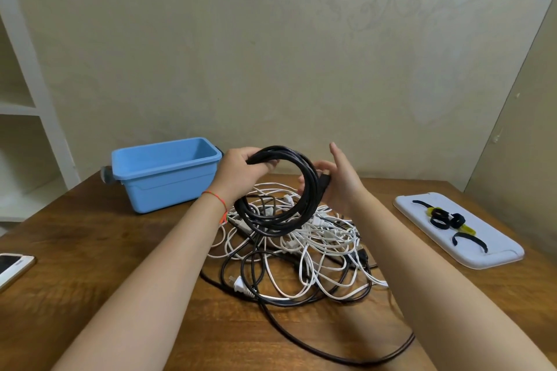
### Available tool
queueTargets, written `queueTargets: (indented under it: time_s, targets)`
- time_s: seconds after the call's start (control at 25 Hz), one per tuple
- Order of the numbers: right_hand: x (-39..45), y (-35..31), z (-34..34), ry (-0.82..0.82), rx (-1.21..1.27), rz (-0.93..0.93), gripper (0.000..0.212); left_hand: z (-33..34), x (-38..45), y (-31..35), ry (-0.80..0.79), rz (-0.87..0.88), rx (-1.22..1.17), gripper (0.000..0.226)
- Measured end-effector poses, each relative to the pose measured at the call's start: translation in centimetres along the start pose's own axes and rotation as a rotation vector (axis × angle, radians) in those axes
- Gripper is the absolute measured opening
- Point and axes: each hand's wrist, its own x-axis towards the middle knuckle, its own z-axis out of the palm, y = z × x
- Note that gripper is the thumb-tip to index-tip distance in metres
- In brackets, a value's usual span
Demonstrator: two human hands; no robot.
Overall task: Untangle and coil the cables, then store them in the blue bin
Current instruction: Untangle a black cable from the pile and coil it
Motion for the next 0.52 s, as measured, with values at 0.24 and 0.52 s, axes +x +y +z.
queueTargets:
  time_s: [0.24, 0.52]
  targets:
    - [-0.4, 0.5, 2.3, -0.151, -0.241, -0.117, 0.055, 0.2, 0.4, -1.3, 0.182, -0.214, -0.297, 0.012]
    - [-1.8, -2.2, 2.9, -0.177, -0.873, -0.242, 0.014, -2.2, -0.1, -0.4, -0.472, -0.278, -0.356, 0.049]
